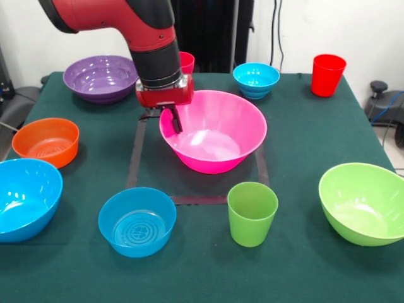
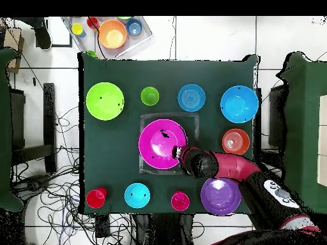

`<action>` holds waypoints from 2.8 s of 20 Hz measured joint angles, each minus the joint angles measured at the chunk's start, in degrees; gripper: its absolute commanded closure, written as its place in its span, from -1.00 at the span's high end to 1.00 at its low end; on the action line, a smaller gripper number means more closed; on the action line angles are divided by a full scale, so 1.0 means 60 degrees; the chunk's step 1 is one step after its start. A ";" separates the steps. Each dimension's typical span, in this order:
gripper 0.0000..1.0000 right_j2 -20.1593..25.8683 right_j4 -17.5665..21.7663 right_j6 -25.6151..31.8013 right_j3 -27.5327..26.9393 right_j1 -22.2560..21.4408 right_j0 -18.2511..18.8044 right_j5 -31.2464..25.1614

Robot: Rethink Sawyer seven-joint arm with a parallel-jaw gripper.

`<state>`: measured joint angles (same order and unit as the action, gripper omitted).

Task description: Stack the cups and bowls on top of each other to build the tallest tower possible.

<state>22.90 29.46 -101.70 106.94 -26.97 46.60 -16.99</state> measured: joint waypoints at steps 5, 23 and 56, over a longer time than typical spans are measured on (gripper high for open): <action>-1.00 0.0022 0.0327 0.0000 -0.0001 0.0083 0.0041 0.0346; -1.00 0.0796 0.0432 0.0000 -0.0087 0.0317 0.0789 0.0117; -1.00 0.1377 0.1104 0.0000 -0.0183 0.0483 0.1591 -0.0513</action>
<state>31.16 36.09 -101.70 105.84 -24.07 56.15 -20.07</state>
